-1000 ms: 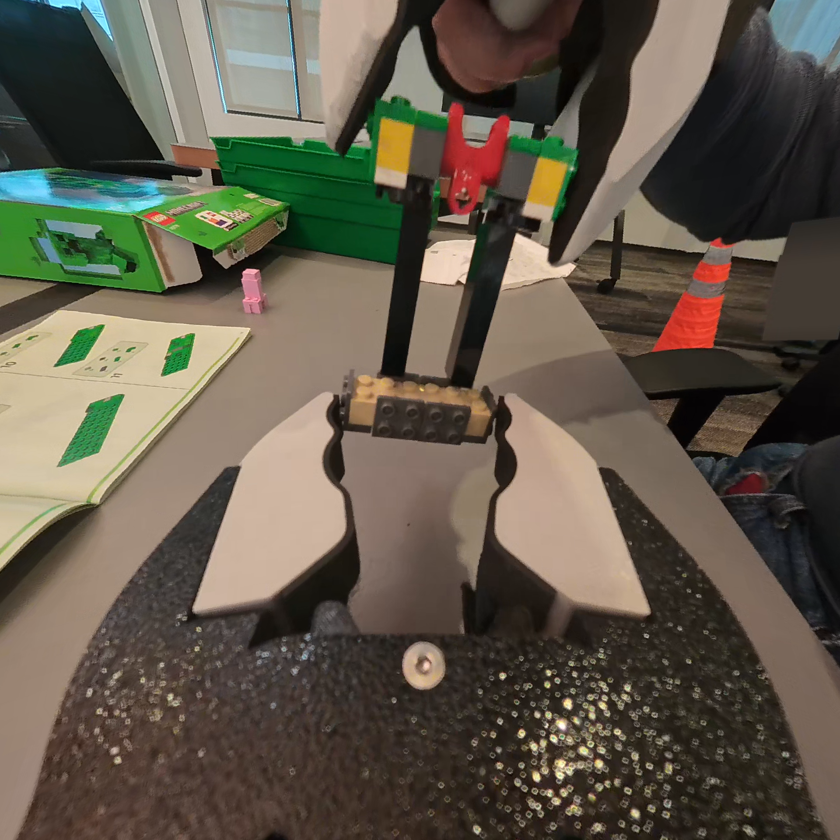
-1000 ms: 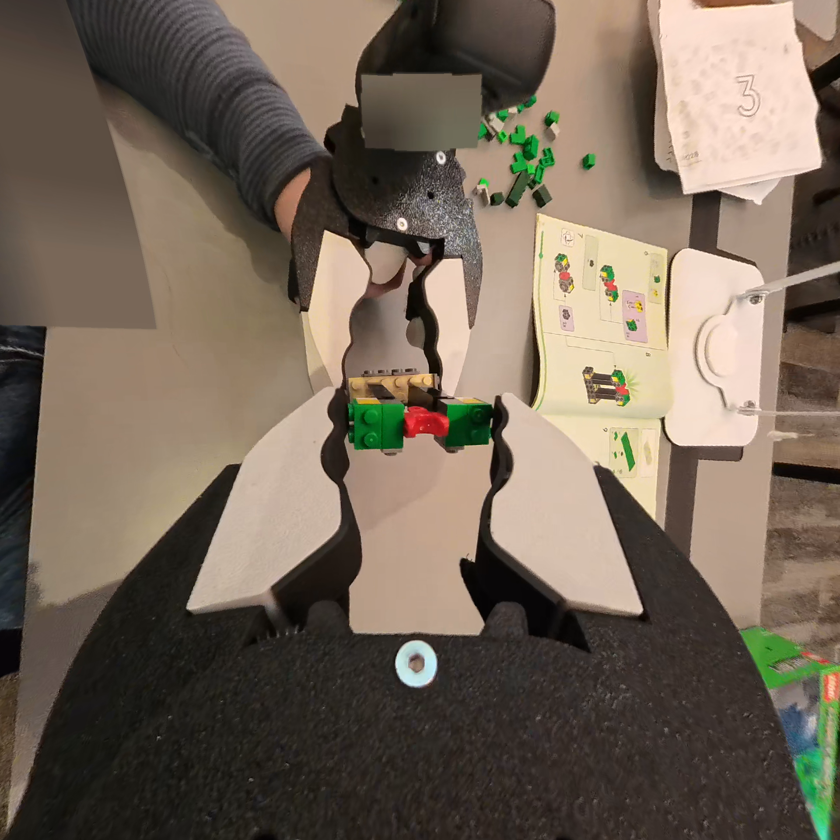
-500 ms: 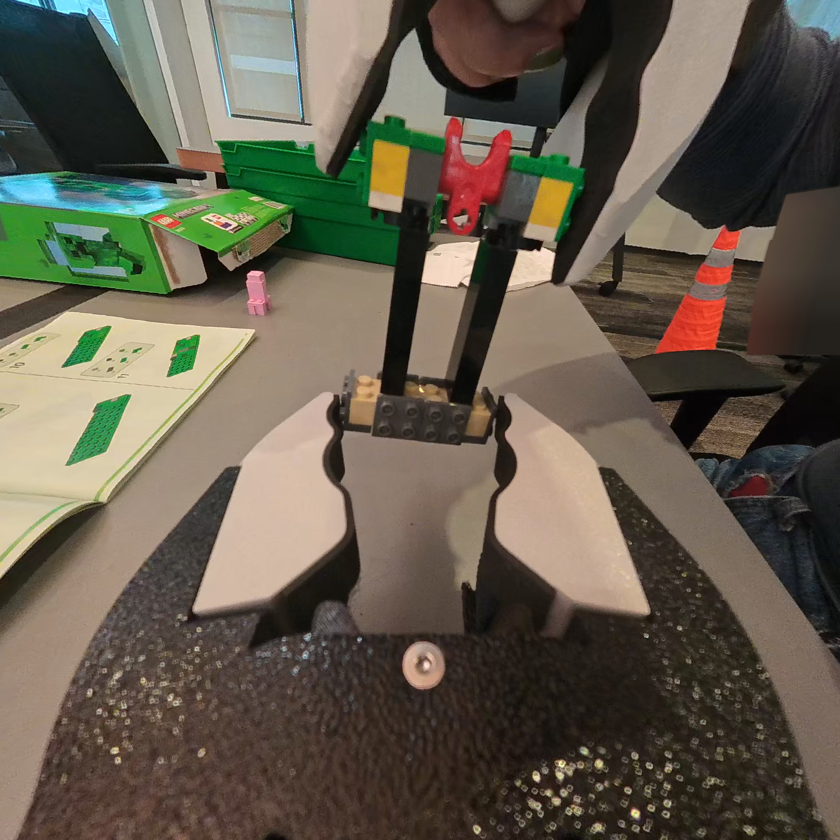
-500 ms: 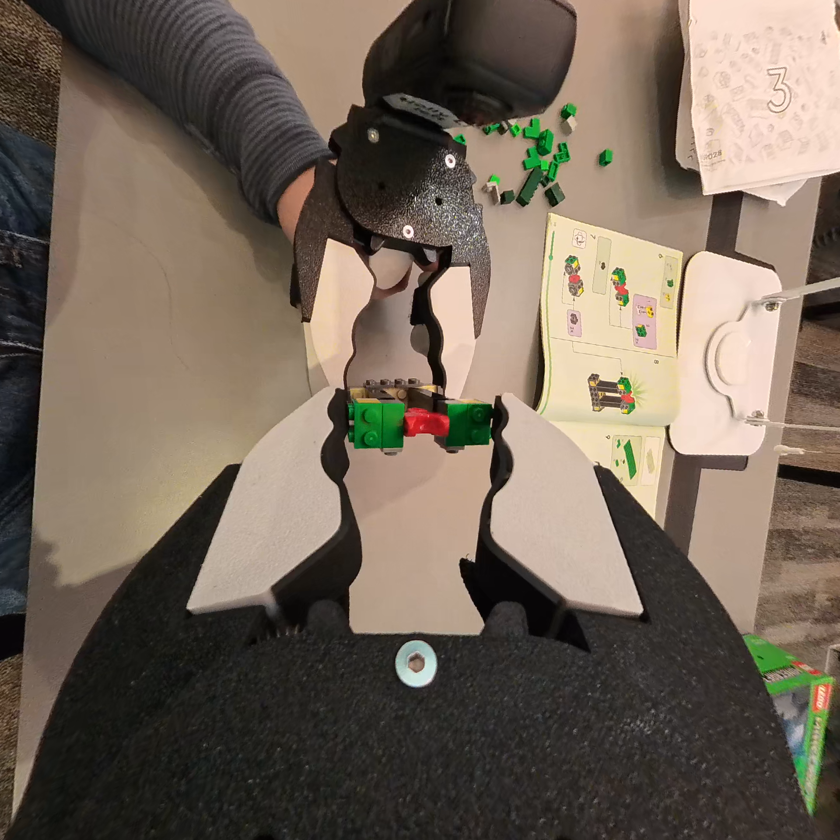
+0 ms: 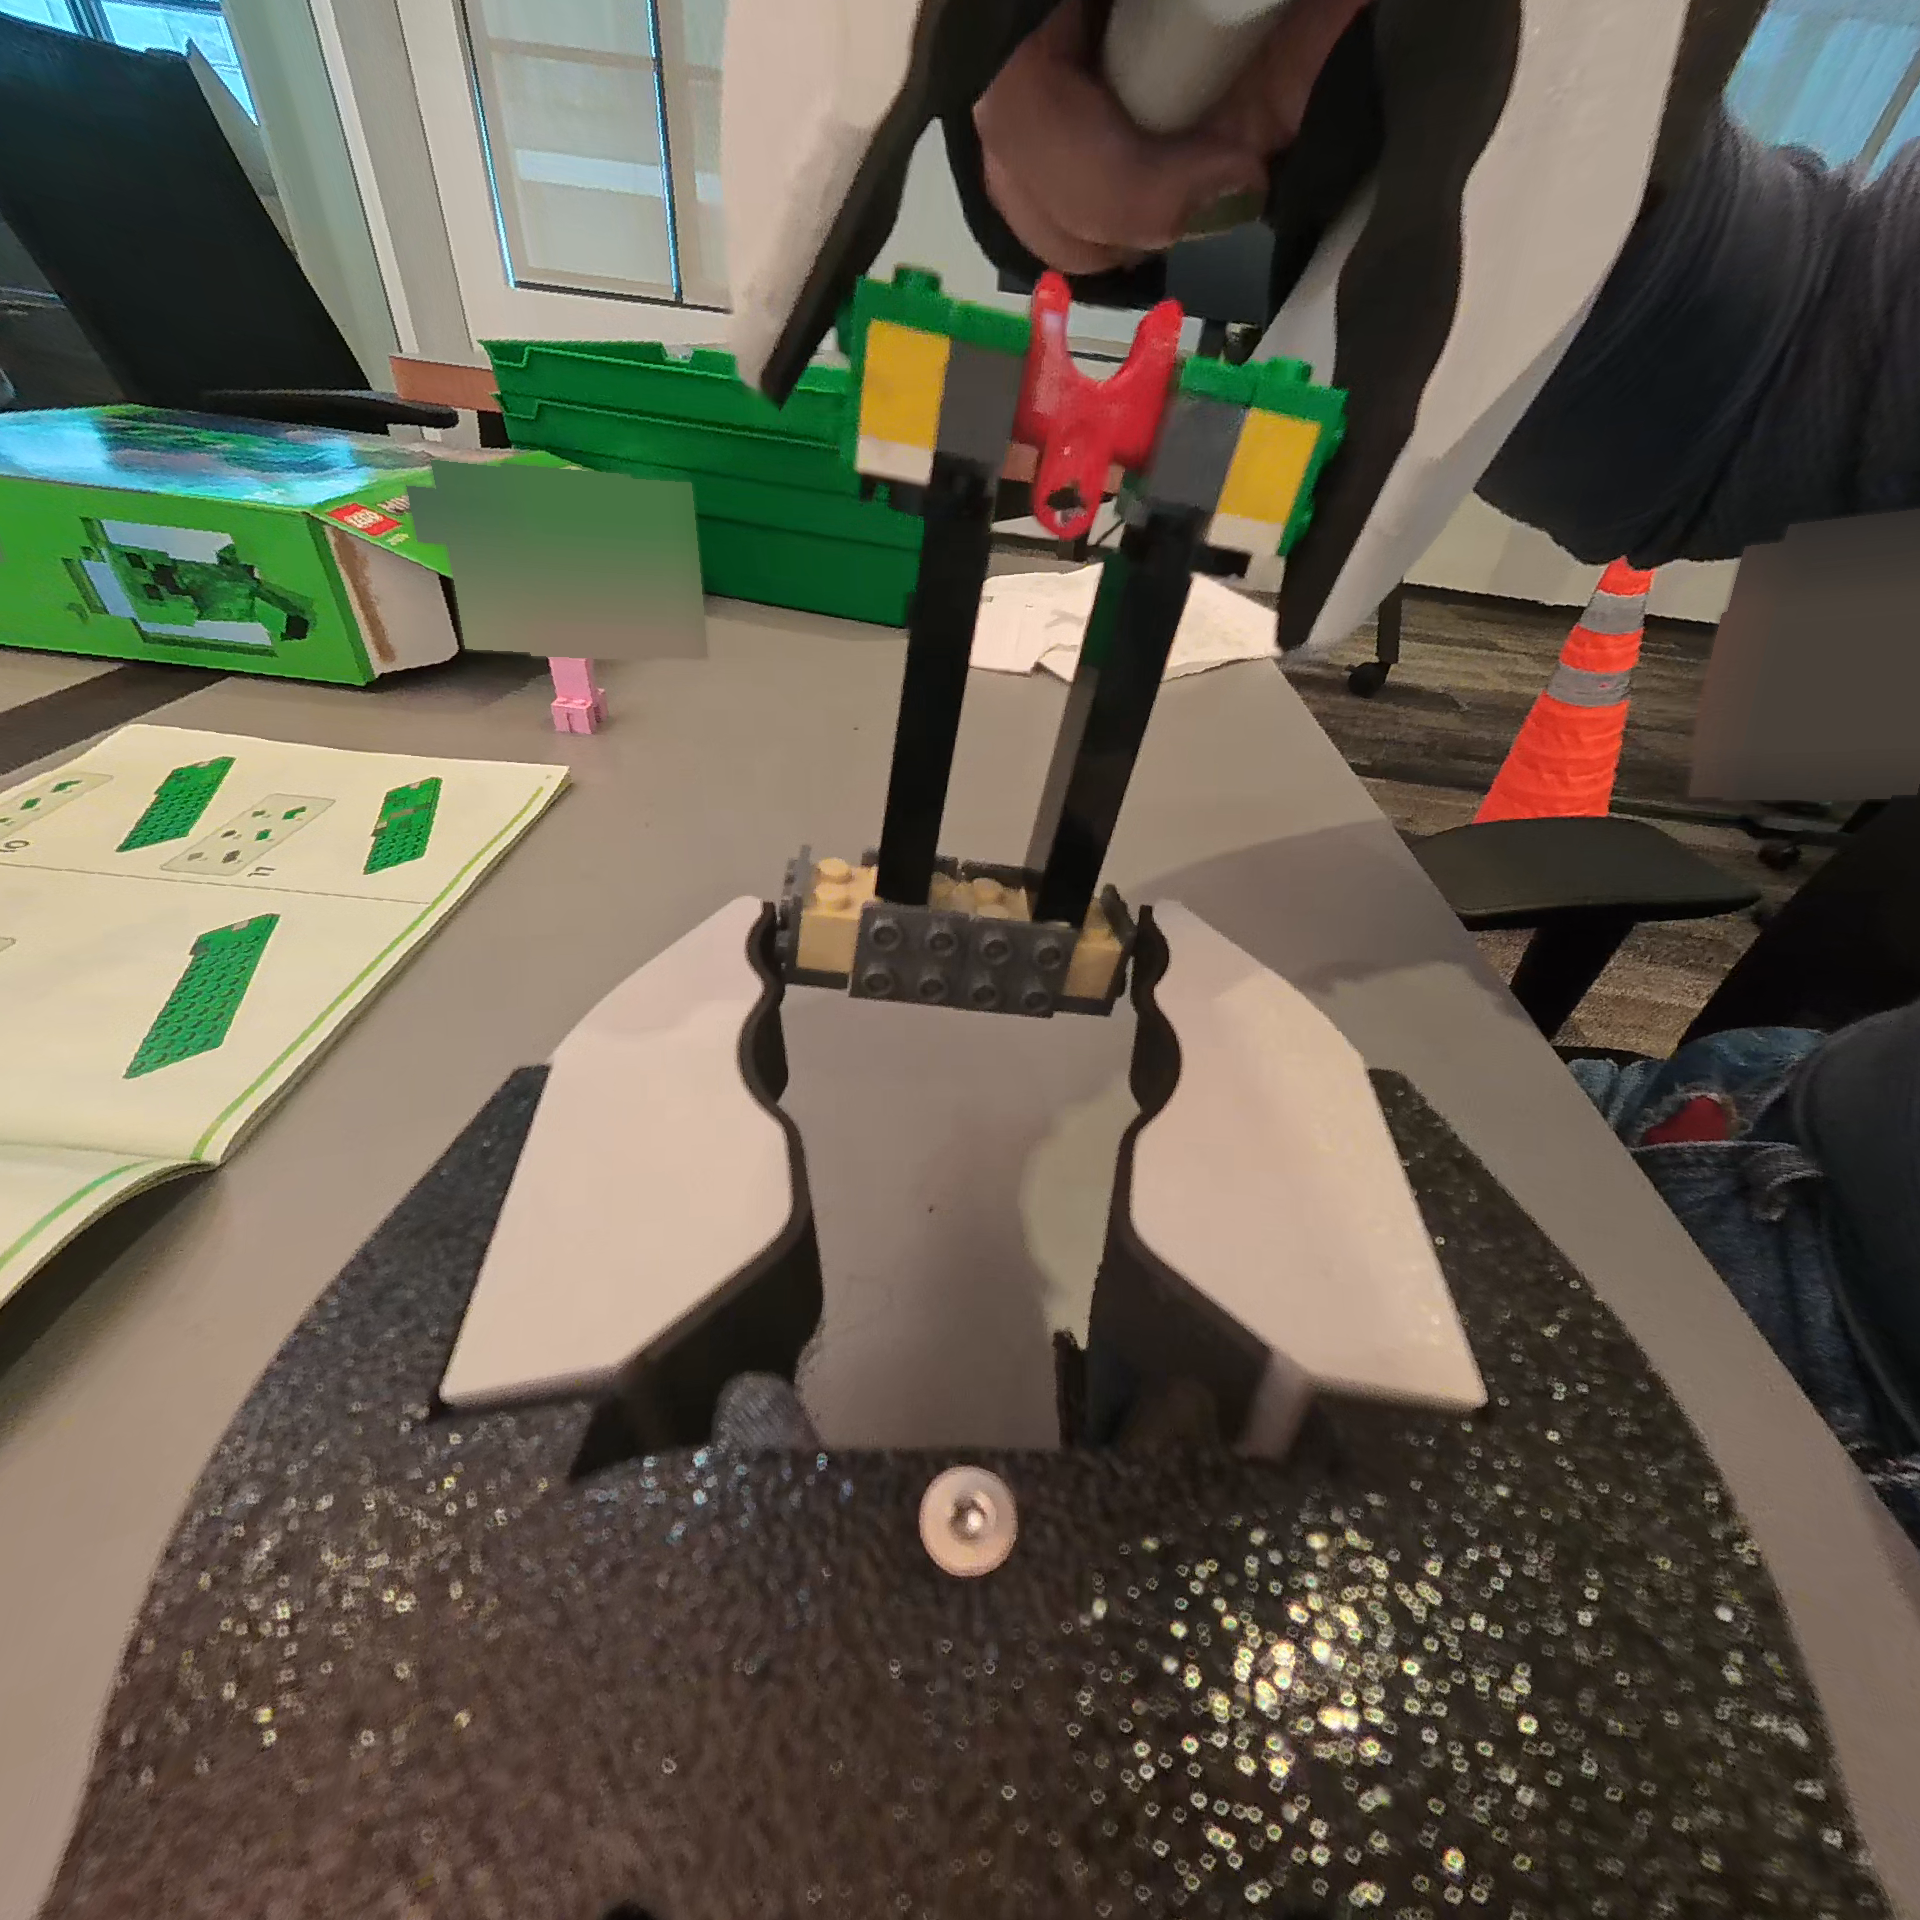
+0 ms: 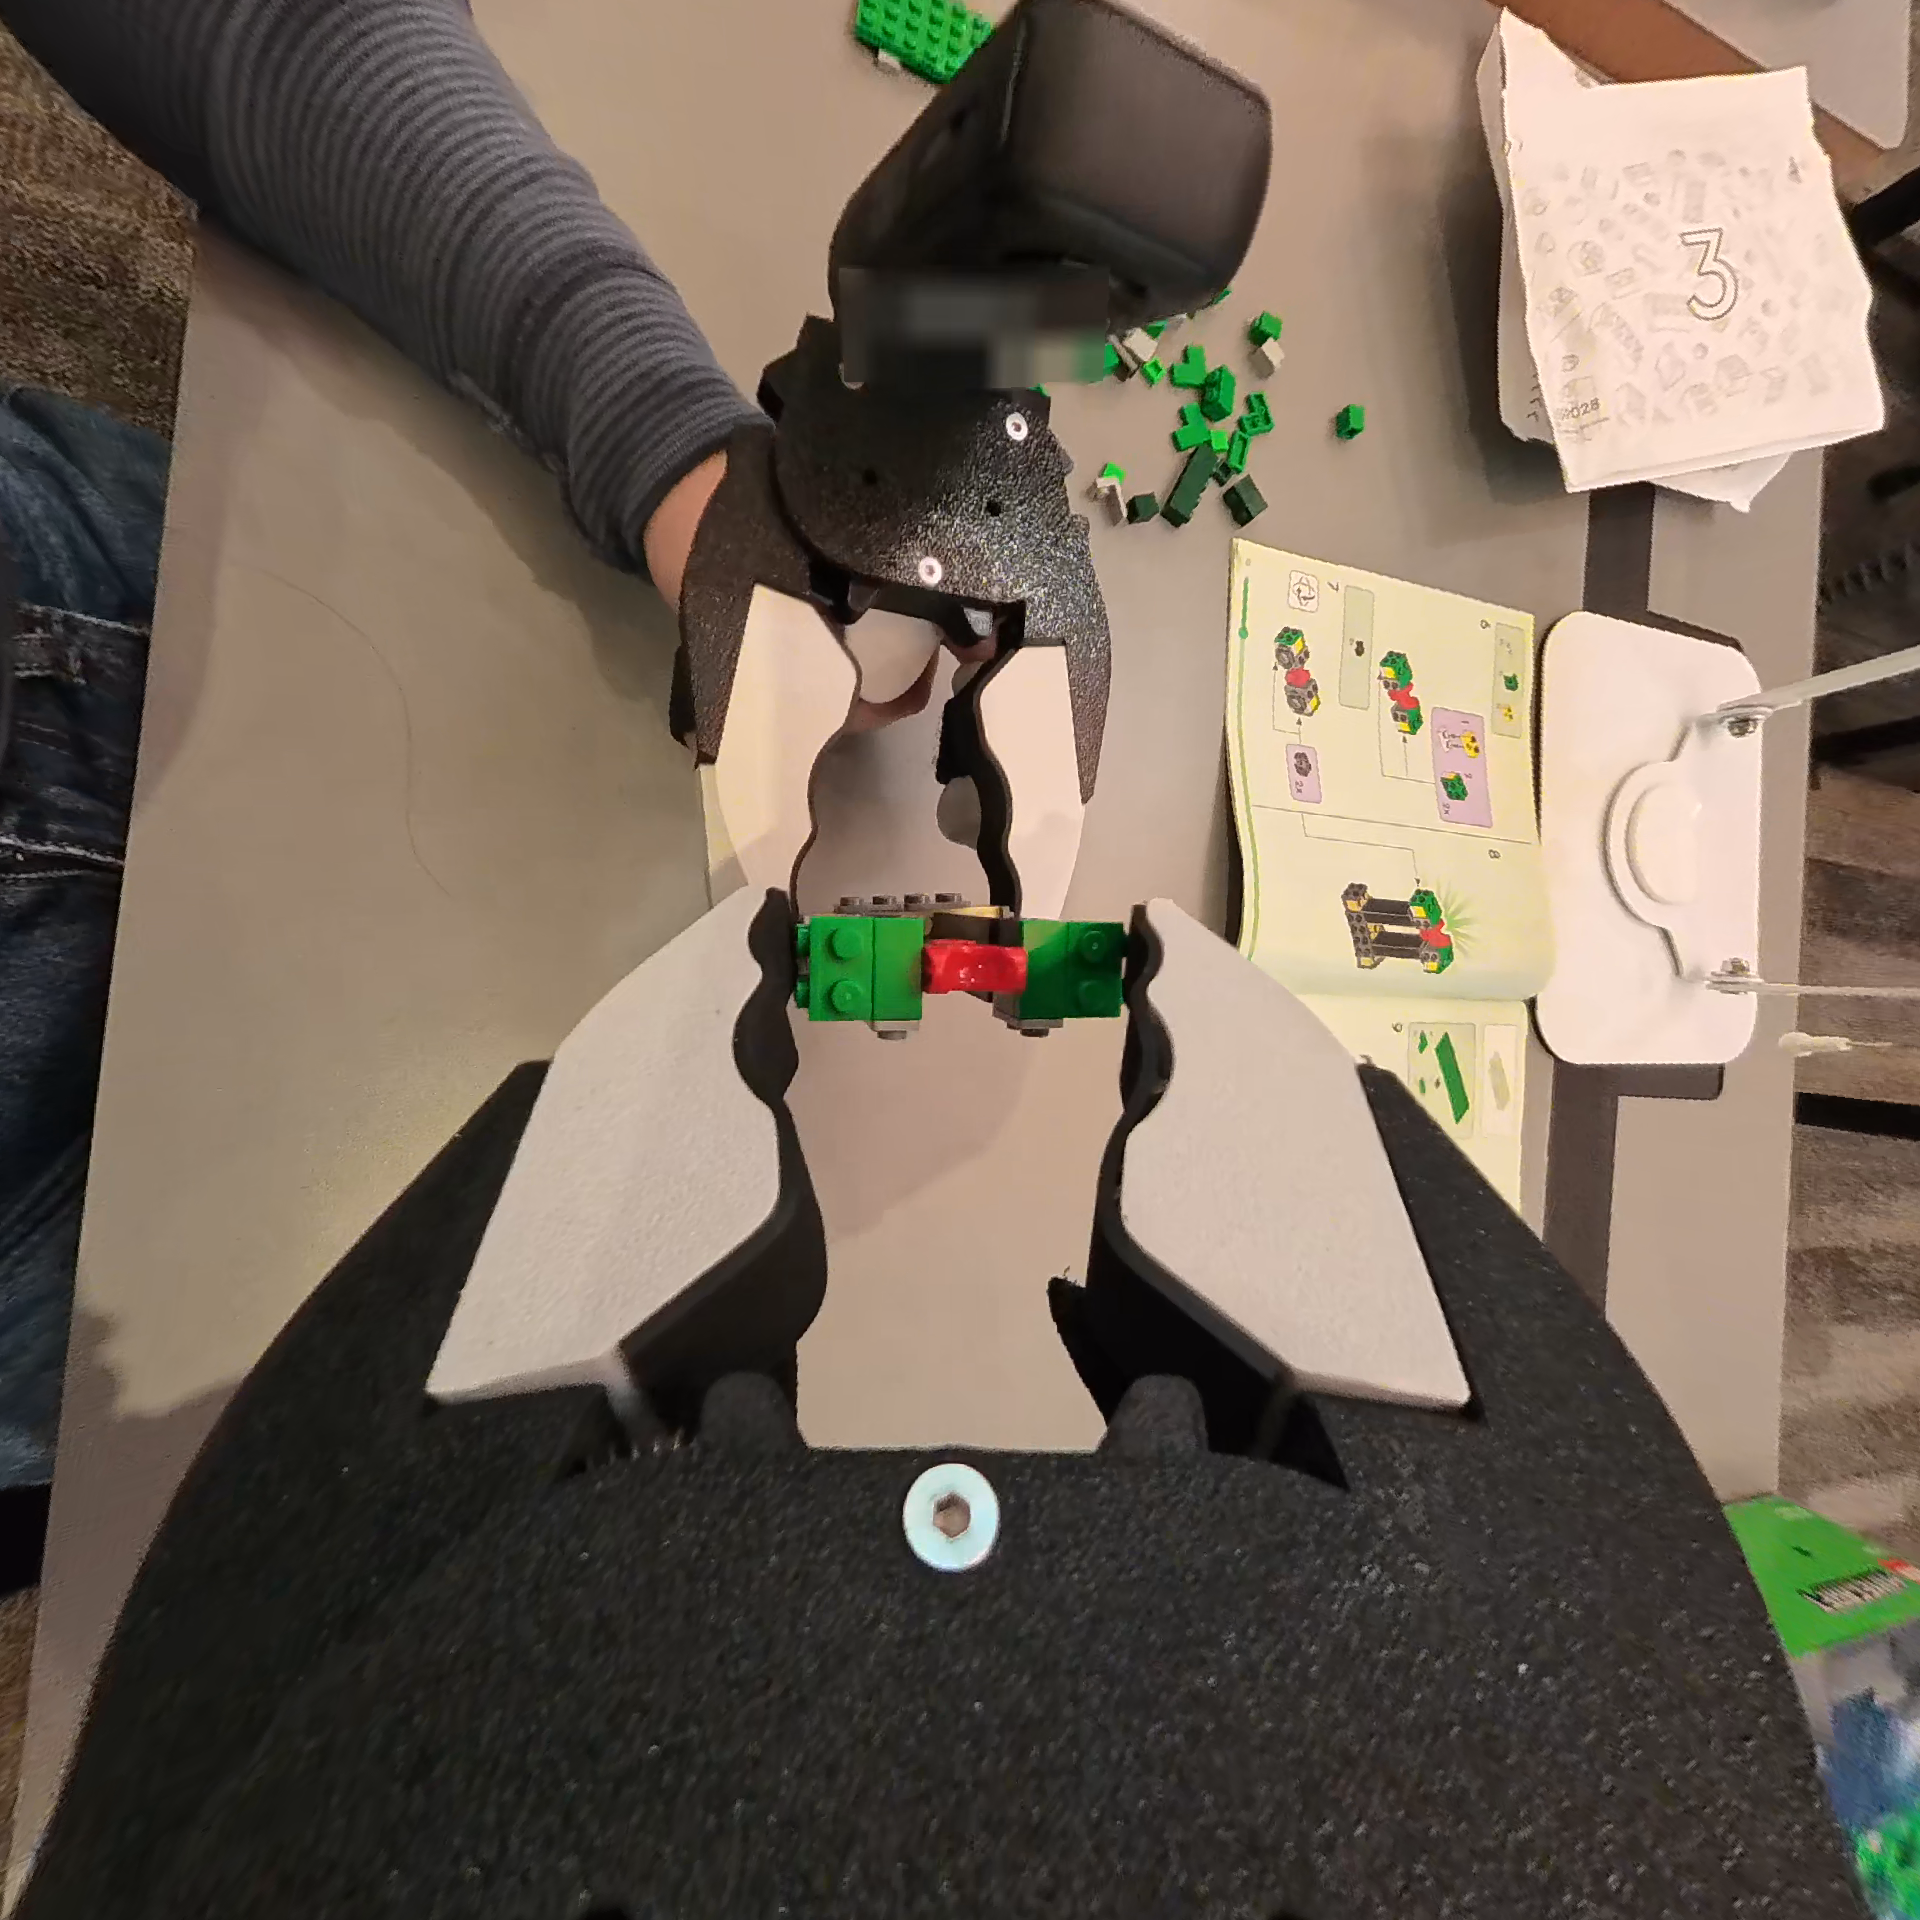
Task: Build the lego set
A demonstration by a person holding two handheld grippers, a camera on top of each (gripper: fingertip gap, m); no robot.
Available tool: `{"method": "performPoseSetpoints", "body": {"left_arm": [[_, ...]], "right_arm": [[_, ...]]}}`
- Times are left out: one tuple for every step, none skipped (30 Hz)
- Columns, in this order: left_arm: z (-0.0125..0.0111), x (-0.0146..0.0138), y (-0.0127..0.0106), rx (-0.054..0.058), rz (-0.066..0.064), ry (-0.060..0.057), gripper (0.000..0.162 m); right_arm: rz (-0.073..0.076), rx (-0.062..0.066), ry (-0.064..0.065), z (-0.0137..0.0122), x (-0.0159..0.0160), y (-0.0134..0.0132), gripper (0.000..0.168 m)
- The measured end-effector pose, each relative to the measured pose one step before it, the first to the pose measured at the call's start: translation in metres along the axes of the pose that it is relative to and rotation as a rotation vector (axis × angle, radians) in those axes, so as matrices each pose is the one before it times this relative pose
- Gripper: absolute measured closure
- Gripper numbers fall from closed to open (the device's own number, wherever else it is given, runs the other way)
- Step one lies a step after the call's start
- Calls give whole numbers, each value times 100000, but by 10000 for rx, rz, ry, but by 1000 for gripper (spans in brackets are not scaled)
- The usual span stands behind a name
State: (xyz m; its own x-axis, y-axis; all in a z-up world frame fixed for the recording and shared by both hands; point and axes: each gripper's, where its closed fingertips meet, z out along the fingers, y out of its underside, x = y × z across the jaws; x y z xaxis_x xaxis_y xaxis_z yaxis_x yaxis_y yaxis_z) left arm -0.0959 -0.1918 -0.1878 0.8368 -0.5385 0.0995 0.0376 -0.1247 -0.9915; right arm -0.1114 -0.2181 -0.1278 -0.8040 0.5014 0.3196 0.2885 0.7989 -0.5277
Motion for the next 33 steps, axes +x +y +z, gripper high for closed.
{"method": "performPoseSetpoints", "body": {"left_arm": [[-33,-56,-42,37,-73,-12,98],[-39,-63,-43,36,-70,-9,98],[-32,-81,-16,21,-70,-13,98],[-48,-143,29,-17,-73,-48,98],[-64,-181,40,-31,-38,-80,98],[-94,-205,28,-25,-6,-97,98],[-87,-216,19,-27,2,-98,98],[-85,-192,31,-21,-11,-77,98],[-64,-120,-2,2,-37,-26,98],[-43,-68,-40,31,-54,5,98],[-32,-40,-35,31,-41,3,98],[-12,-5,2,4,-18,7,98],[16,7,23,-21,2,11,98],[26,32,41,-30,22,4,98],[29,25,34,-32,36,0,98],[29,42,52,-36,39,-1,98],[30,22,45,-42,34,0,98],[13,27,49,-36,27,0,98],[7,-6,30,-23,19,-10,98],[-13,-32,14,-11,6,-15,98],[-31,-46,-7,4,-13,-13,98],[-46,-71,-21,23,-25,-15,98],[-69,-86,-48,36,-36,-22,98],[-88,-98,-45,41,-44,-18,98],[-92,-125,-45,38,-49,-24,98],[-87,-122,-70,50,-41,-29,98],[-76,-97,-74,63,-36,-22,98],[-64,-65,-84,62,-39,-3,98],[-36,-28,-56,48,-36,9,98],[-21,-11,-41,30,-16,9,98],[-5,1,-16,13,4,6,98],[12,11,12,-9,8,4,98],[25,24,27,-28,12,9,98]], "right_arm": [[3,24,67,-47,62,32,108],[-6,4,49,-71,36,84,108],[5,-40,68,-139,59,198,108],[34,-75,97,-211,134,313,108],[73,-96,104,-249,177,456,108],[121,-137,87,-218,194,624,108],[179,-297,-56,-102,41,974,108],[251,-549,-201,97,-111,1403,108],[351,-704,-413,350,-369,1661,108],[463,-754,-622,606,-572,1688,108],[492,-709,-686,824,-564,1532,108],[436,-686,-687,950,-502,1337,108],[364,-685,-544,996,-281,1138,108],[251,-707,-369,934,-57,980,108],[127,-620,-265,836,28,712,108],[78,-473,-221,714,54,372,108],[74,-278,-213,540,57,-42,108],[79,-126,-162,371,113,-310,108],[79,-35,-153,265,110,-446,108],[49,-5,-64,241,197,-456,107],[1,21,9,237,250,-403,107],[-16,75,9,208,194,-325,107],[55,111,-77,119,20,-158,104],[132,200,-41,-32,63,-55,101],[136,365,-41,-202,16,-27,100],[166,477,-59,-331,-11,37,99],[246,514,-13,-434,80,160,100],[315,508,62,-489,232,262,104],[308,524,195,-500,434,266,111],[319,489,265,-417,486,270,121],[307,371,102,-241,218,298,126],[270,283,12,-33,4,243,130],[197,151,111,142,61,239,133]]}}
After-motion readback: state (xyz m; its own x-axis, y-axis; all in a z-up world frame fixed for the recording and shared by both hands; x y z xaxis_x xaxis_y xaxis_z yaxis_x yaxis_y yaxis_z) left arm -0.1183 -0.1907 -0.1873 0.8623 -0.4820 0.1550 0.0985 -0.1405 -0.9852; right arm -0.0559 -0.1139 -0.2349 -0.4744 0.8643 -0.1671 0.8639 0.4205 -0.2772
